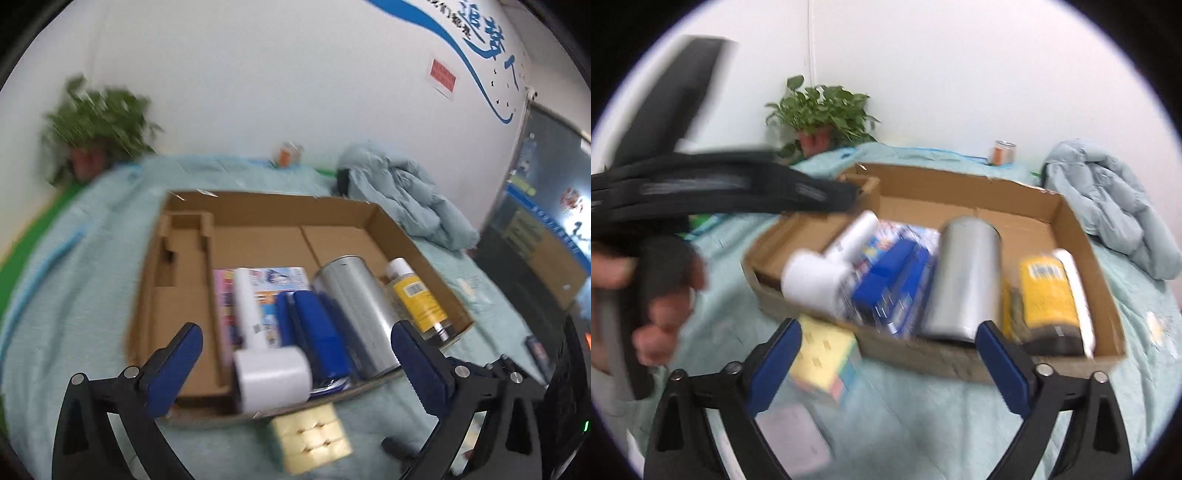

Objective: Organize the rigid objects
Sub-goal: 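Open both grippers and move toward the white rectangular case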

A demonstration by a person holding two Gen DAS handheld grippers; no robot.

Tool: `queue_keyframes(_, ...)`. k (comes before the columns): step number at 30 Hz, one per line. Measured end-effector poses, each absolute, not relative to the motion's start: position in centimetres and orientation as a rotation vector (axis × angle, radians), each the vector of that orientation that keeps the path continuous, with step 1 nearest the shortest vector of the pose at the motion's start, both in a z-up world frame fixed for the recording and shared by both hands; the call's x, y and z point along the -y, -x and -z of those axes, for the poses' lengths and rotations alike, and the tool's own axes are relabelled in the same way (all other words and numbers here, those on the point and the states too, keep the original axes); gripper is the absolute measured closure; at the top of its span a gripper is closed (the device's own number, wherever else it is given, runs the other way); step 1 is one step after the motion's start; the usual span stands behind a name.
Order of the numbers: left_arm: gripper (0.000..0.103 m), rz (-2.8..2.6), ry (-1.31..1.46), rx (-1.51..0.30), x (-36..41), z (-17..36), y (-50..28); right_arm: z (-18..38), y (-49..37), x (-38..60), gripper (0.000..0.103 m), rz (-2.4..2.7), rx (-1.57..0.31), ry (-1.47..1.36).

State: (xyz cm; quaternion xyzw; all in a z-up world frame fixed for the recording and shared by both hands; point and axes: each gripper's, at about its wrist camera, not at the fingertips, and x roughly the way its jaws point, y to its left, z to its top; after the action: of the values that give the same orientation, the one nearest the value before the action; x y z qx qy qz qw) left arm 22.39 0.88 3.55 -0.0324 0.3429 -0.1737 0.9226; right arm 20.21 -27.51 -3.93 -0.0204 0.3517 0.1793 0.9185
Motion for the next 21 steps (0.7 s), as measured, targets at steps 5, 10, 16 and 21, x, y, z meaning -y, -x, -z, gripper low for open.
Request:
queue_keyframes(5,0.001,0.28,0.014,-0.702,-0.9,-2.0,-16.5,6.6,-18.6,28.6,0.007,-0.372,-0.828,0.001)
queue_keyframes(10,0.001,0.271,0.01,-0.74,-1.4,-2.0,-13.3,6.2,-15.9,29.0,0.007,-0.374,-0.824,-0.007)
queue_keyframes(16,0.001,0.187,-0.11,-0.63,-2.9,-8.7,-9.7,4.9,-13.8,30.5,0.007,-0.374,-0.813,-0.007)
queue_keyframes(21,0.0,0.182,-0.194,-0.71,-2.0,-8.1,-8.2,4.2,-12.0,31.0,0.006,-0.412,-0.837,-0.106)
